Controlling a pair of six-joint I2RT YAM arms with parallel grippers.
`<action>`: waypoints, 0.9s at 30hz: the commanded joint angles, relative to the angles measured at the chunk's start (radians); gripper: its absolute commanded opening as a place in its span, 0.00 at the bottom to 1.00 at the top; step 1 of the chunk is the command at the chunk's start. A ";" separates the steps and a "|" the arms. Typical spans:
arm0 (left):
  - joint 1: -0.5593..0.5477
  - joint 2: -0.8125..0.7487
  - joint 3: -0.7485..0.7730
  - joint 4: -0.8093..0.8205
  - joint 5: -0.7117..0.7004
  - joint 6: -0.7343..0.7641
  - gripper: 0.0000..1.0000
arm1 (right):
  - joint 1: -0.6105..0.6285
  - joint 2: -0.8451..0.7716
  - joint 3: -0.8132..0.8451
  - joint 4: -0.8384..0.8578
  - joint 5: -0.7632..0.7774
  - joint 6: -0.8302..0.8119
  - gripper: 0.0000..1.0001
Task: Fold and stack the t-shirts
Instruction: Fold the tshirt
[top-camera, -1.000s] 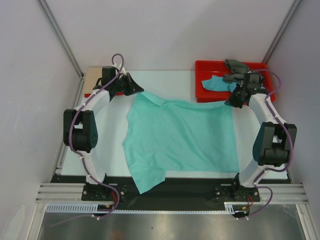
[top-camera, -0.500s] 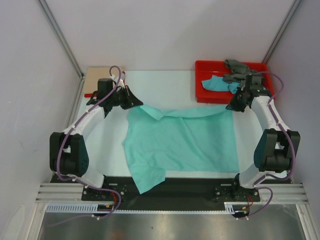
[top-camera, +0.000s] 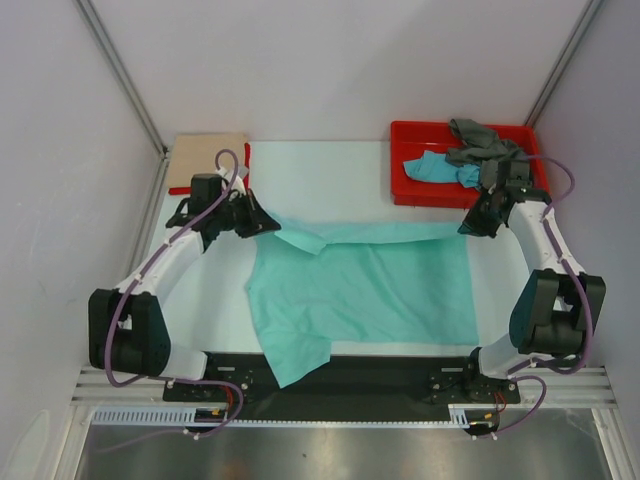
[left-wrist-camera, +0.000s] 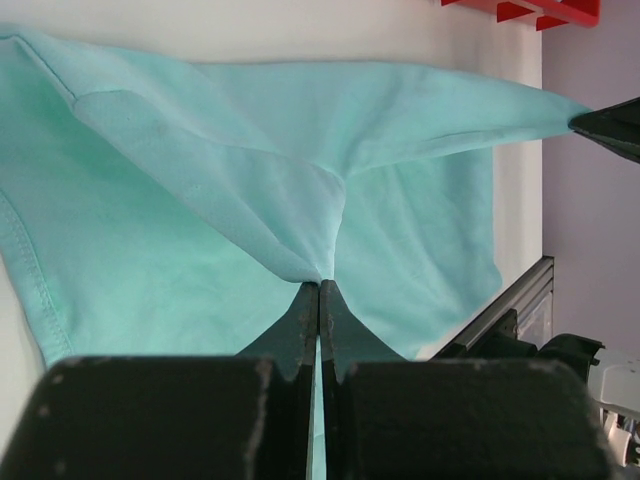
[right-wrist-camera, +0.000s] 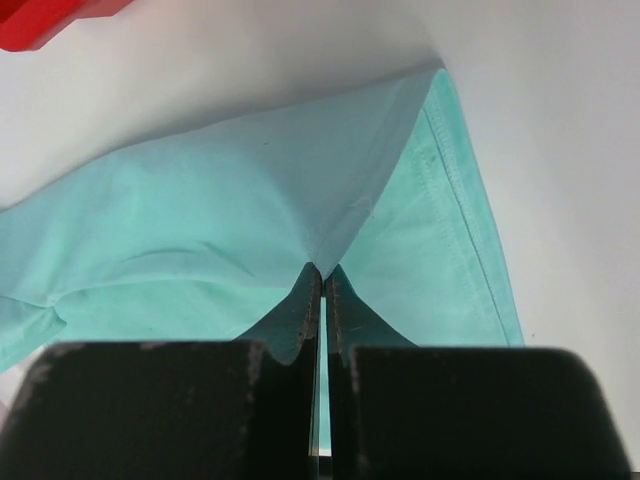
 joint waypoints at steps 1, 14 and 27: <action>-0.004 -0.048 -0.018 -0.024 -0.015 0.022 0.00 | -0.019 -0.035 -0.002 -0.021 0.024 -0.032 0.00; -0.004 -0.054 -0.116 -0.044 -0.058 0.018 0.00 | -0.022 -0.039 -0.093 -0.021 0.013 -0.044 0.00; -0.004 -0.066 -0.125 -0.142 -0.151 0.044 0.46 | -0.025 -0.014 -0.144 -0.057 0.080 -0.043 0.20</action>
